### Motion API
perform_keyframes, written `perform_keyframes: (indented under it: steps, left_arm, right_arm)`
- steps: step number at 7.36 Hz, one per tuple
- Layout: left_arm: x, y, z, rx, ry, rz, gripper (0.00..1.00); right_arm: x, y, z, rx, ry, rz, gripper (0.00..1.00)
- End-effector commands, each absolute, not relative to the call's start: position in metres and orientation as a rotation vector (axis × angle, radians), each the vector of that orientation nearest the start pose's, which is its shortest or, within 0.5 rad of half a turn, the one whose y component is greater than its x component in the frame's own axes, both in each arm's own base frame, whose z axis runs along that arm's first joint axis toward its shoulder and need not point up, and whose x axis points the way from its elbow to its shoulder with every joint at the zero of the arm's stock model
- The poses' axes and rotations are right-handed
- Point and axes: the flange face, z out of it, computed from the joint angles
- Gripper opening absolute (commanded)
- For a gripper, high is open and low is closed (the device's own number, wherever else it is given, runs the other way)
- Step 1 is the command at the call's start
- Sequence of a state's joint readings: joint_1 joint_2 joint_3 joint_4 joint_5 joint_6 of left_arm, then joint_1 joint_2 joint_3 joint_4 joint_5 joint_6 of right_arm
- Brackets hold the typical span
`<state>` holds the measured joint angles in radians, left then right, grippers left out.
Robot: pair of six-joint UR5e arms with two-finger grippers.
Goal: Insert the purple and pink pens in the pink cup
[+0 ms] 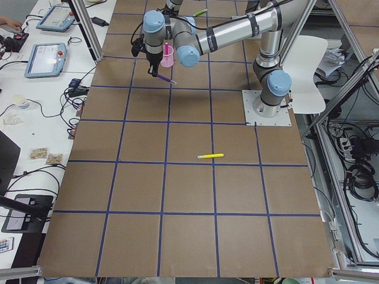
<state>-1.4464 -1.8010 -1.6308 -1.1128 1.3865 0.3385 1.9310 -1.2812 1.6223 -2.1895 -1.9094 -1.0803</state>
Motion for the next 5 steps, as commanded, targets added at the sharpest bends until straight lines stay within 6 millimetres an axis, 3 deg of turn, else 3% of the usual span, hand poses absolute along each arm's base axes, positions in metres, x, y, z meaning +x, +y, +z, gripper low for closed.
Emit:
perform_keyframes:
  steps: [1,3,5]
  left_arm:
    - [-0.136,-0.609,0.394,0.284,3.247,-0.558,0.0]
    - [-0.18,-0.606,0.4,0.22,3.258,-0.691,0.0]
    - [-0.231,-0.597,0.402,0.054,3.295,-0.869,0.0]
  right_arm:
    - [0.236,-0.524,0.435,-1.975,2.78,-0.215,1.0]
    - [0.176,-0.513,0.471,-1.647,2.896,-0.229,1.0]
    - [0.162,-0.501,0.484,-1.18,3.068,-0.25,1.0]
